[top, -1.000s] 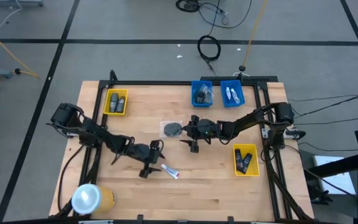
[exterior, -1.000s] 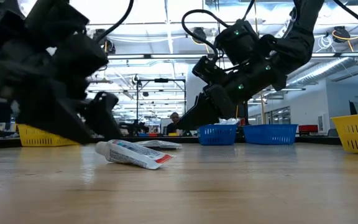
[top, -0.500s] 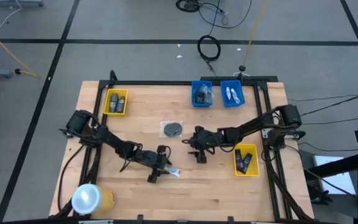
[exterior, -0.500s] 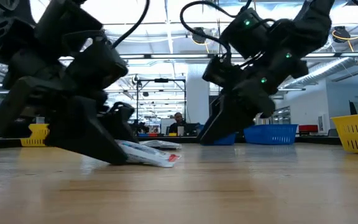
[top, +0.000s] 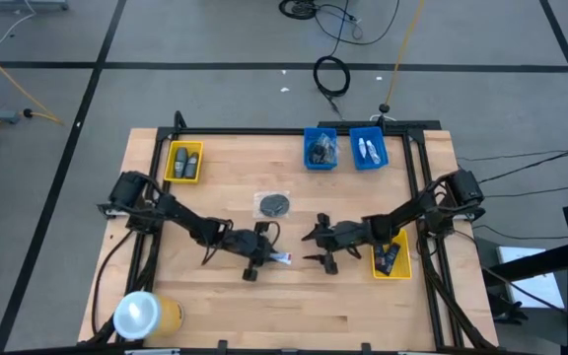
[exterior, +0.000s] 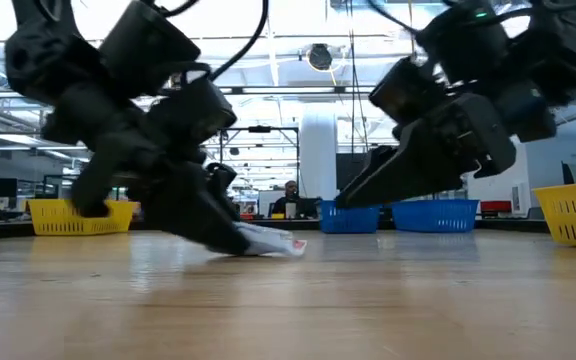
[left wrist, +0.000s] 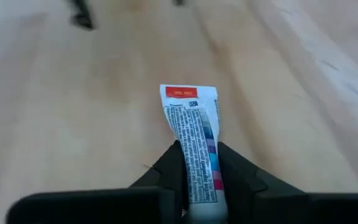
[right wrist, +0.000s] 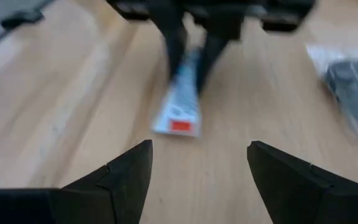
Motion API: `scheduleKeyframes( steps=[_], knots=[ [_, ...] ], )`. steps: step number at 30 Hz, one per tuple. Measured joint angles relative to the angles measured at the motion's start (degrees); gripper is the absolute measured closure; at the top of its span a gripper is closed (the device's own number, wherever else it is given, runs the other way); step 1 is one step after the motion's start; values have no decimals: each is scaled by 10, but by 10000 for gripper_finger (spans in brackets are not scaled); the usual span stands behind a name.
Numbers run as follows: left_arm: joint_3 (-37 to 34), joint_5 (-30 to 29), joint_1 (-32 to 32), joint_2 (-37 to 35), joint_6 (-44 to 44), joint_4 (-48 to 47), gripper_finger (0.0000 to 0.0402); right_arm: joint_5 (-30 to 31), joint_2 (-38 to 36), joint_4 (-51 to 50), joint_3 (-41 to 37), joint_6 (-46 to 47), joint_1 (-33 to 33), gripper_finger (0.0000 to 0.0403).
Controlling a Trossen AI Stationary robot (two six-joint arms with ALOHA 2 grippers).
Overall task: Pick & Place Travel size toiletries
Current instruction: Put the white toothpaste into the right blue bin
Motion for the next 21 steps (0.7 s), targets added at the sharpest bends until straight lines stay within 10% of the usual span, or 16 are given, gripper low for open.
scheduleKeyframes(
  steps=[7, 21],
  knots=[
    [0, 24, 53, 1, -13, 86, 340, 47, 0, 57, -21, -75, 12, 149],
    [49, 232, 148, 1, -202, 98, 341, 124, 0, 84, -7, -542, 17, 162]
  ],
)
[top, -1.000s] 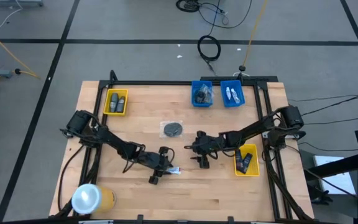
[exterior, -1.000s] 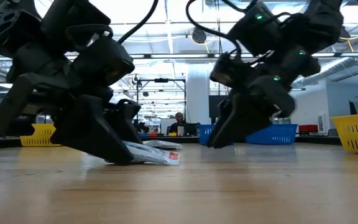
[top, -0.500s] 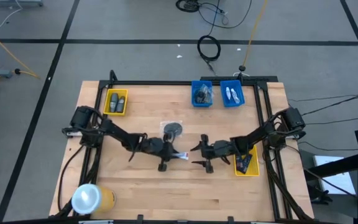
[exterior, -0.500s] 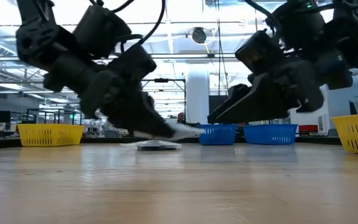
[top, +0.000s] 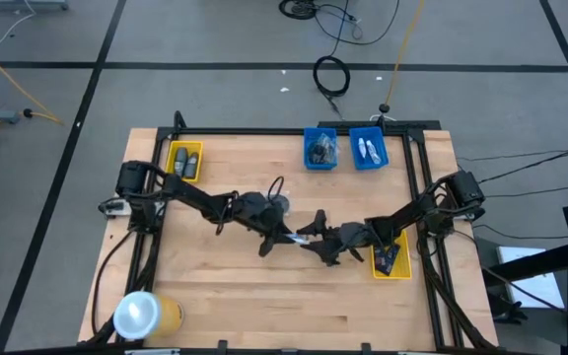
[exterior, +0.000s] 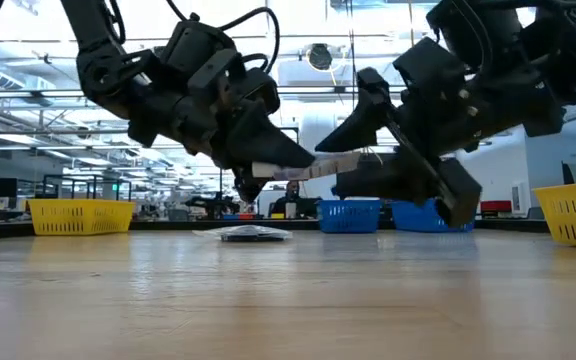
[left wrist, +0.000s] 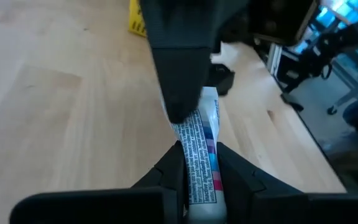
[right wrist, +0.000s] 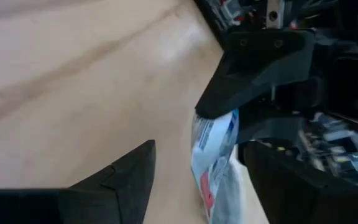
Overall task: Pick & Place Travel size toiletries
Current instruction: Put the white toothpaste into the right blue bin
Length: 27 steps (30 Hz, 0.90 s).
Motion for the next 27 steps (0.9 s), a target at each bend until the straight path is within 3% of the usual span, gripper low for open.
scheduleKeyframes(
  steps=[5, 15, 18, 24, 27],
  knots=[
    [8, 2, 9, 0, -8, 0, 336, 12, 0, 32, 1, -17, 0, 216],
    [11, 28, 13, -1, -11, 8, 300, 12, -1, 28, 2, 10, -1, 372],
    [11, 42, 20, -1, -6, 9, 263, 11, -1, 28, 2, 48, -1, 392],
    [12, 165, 76, -23, -15, 17, 141, 13, 1, -36, 1, 174, -1, 375],
    [9, 165, 97, -51, 2, -38, 91, 28, -16, -73, 1, 231, 4, 380]
  ],
)
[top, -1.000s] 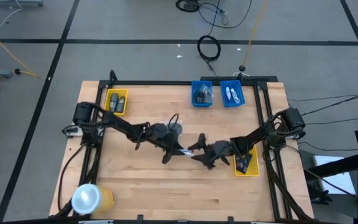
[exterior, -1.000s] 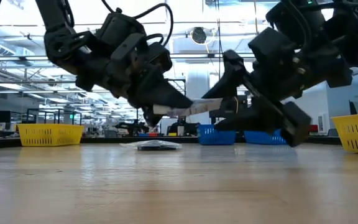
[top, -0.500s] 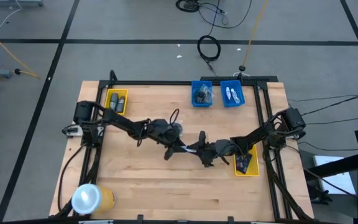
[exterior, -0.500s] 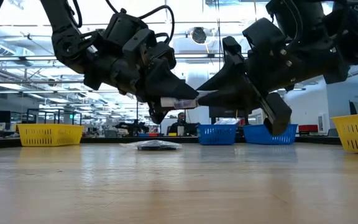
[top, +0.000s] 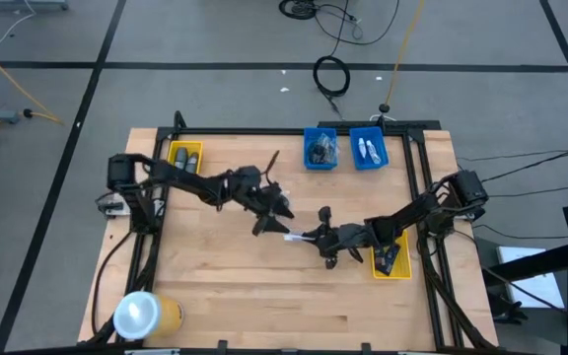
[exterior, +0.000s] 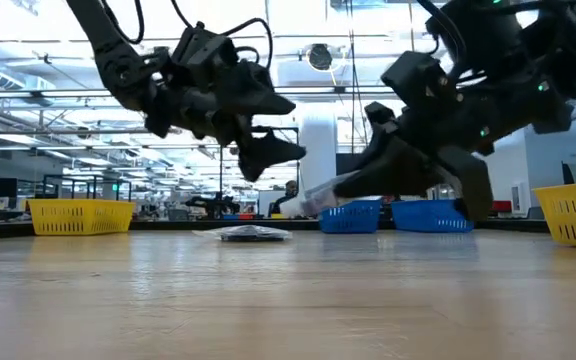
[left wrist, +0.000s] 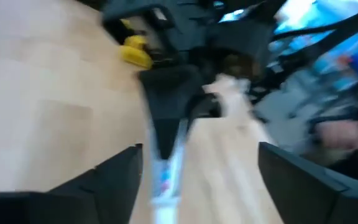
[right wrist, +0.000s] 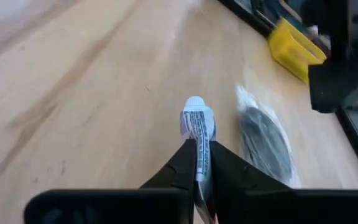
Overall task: Pick & Place Travel size toiletries
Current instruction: Put the white toothpaste into the right blue bin
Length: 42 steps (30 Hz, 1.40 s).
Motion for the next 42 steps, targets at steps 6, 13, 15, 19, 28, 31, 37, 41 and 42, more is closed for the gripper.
scheduleKeyframes(
  steps=[6, 13, 15, 19, 28, 31, 37, 41, 42],
  knots=[
    [0, -186, -33, -49, 117, -180, 48, 179, -115, -145, 1, 89, 10, 385],
    [-51, -440, -138, -46, 113, -142, 54, 327, -318, -430, 1, 307, -87, 384],
    [-80, -491, -161, -46, 98, -87, 60, 326, -357, -480, 1, 354, -145, 384],
    [-130, -600, -190, -47, 55, -7, 72, 273, -393, -521, 1, 376, -287, 384],
    [-158, -666, -193, -46, 47, 9, 95, 119, -331, -511, 0, 397, -534, 384],
    [-158, -666, -193, -46, 49, 10, 96, 70, -291, -483, 0, 394, -568, 384],
    [-158, -665, -197, -46, 50, 9, 96, 57, -218, -428, 0, 390, -589, 368],
    [-158, -662, -198, -46, 50, 9, 100, 53, -200, -420, 1, 403, -596, 337],
    [-158, -661, -198, -46, 50, 9, 100, 50, -200, -420, 0, 404, -597, 327]
  ],
)
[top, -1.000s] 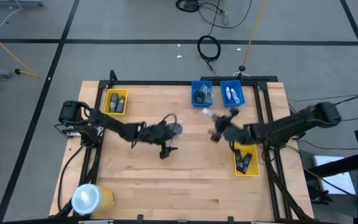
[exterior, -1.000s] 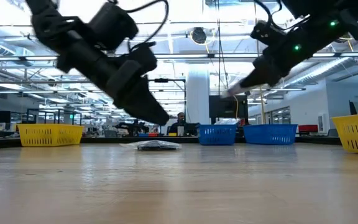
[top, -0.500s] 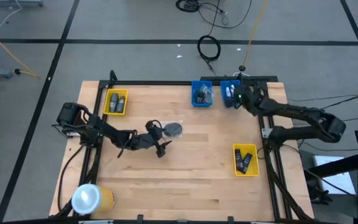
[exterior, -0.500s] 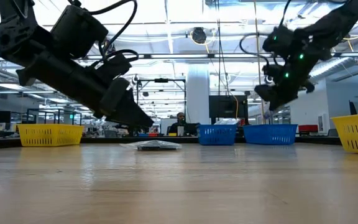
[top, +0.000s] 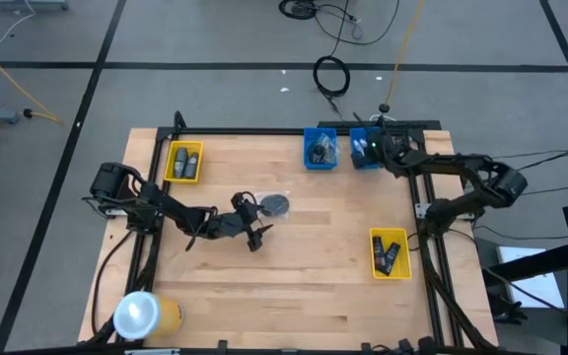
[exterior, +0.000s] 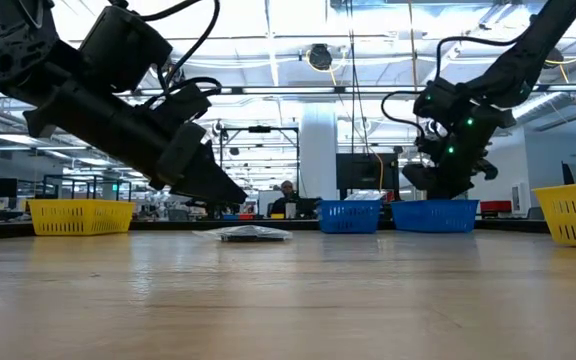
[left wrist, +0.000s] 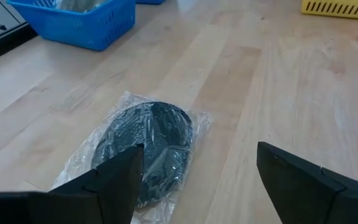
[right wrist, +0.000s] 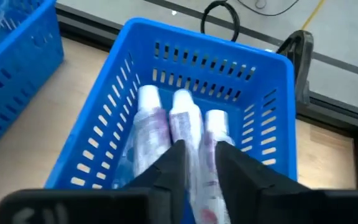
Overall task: Pick & Place Travel size toiletries
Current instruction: Put the white toothpaste into the right blue bin, then put the black hairbrush into the left blue bin
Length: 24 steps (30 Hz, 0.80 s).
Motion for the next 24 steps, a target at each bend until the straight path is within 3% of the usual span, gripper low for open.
scheduleKeyframes(
  steps=[8, 13, 20, 24],
  knots=[
    [0, 0, 0, 0, 1, 0, 101, -51, -34, 3, 0, -51, -7, 240],
    [0, 0, 3, 0, 15, 1, 100, -54, -103, 17, 0, -82, 17, 223],
    [0, -4, 29, 0, 25, 24, 101, -79, -151, 39, -2, -139, 154, 239],
    [0, 17, 60, 0, 1, 21, 101, -118, -132, 141, -41, -166, 248, 248]
  ],
)
